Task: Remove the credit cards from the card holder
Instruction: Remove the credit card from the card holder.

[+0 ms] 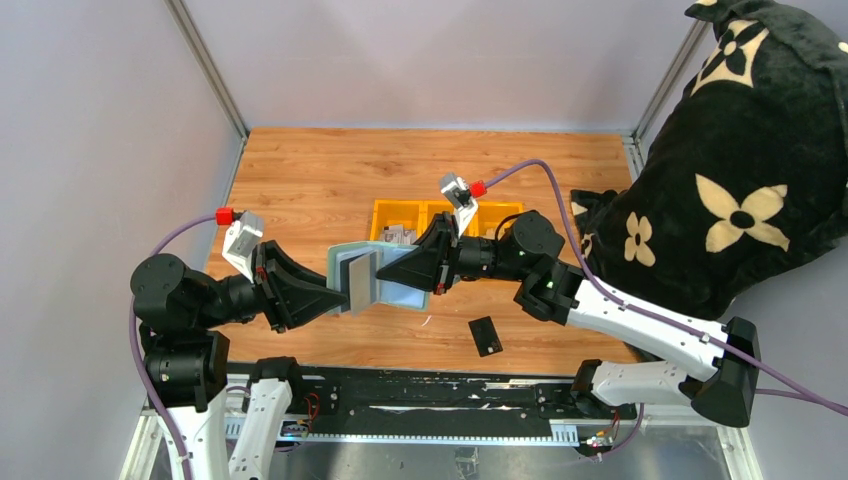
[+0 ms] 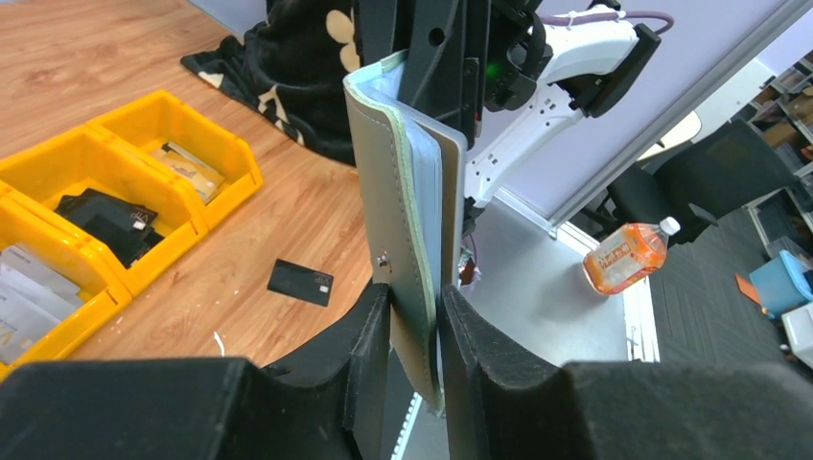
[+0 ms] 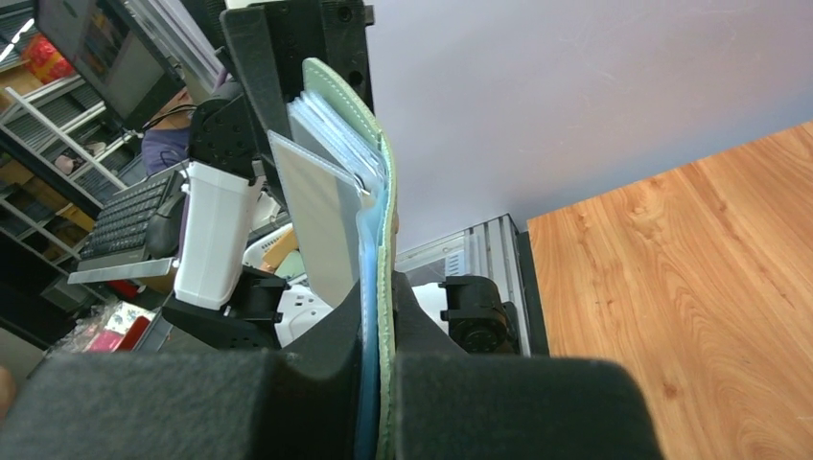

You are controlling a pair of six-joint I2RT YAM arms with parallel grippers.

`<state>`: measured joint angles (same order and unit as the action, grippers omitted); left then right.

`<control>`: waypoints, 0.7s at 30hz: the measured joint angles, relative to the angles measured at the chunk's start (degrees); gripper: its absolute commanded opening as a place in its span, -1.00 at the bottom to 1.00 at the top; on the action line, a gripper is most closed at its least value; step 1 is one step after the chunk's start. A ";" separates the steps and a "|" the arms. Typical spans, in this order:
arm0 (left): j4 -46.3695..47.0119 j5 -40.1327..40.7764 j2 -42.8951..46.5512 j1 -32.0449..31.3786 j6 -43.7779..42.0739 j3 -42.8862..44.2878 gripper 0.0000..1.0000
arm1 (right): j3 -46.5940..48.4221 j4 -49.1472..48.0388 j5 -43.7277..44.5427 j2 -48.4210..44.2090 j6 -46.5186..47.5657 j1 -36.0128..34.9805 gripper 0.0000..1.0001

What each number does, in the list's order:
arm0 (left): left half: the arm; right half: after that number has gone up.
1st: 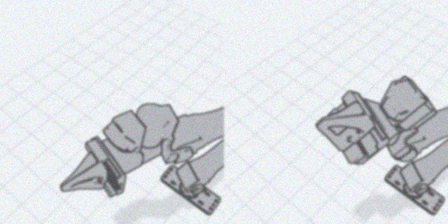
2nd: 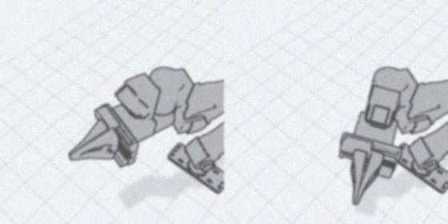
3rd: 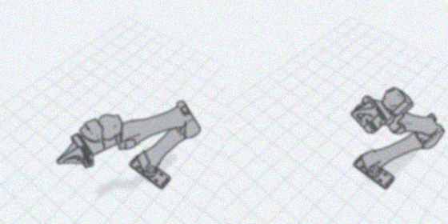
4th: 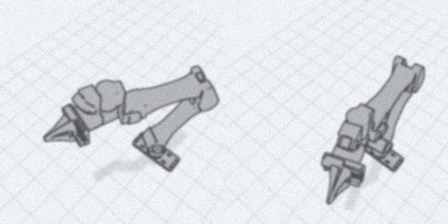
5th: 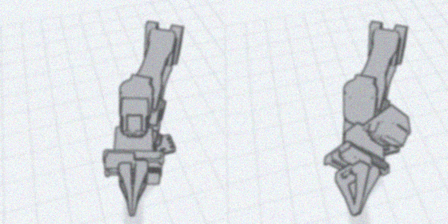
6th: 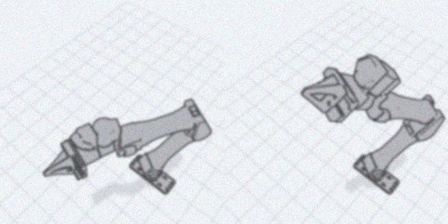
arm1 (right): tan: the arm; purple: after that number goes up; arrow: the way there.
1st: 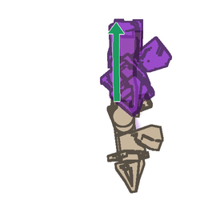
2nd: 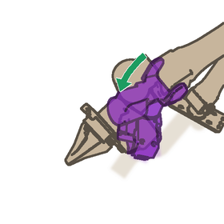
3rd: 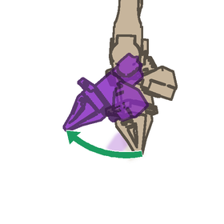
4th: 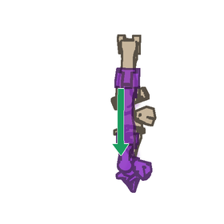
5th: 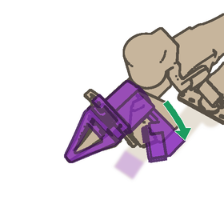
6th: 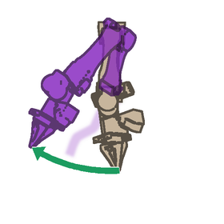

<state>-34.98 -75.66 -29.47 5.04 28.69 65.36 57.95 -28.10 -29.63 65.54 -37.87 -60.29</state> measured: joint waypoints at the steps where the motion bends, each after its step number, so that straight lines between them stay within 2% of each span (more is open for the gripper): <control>1: 0.00 0.15 0.00 0.00 0.00 0.00 -0.42 | 0.00 -0.22 -0.22 0.00 -0.09 0.00 -1.00; 9: 0.00 1.57 0.00 0.00 0.00 0.00 -0.46 | -0.61 -5.92 -3.91 0.00 -2.05 0.00 -1.00; 15: 0.11 1.51 0.02 0.00 0.44 0.00 -0.28 | -0.76 -11.19 -6.78 2.49 -3.98 -0.22 -1.00; 21: 0.13 -0.26 0.02 0.00 0.90 0.00 -0.38 | -0.68 -15.06 -8.37 6.82 -5.88 -0.83 -1.00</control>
<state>-34.85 -75.92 -29.45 5.04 29.58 65.36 57.28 -43.16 -38.00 72.36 -43.75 -61.12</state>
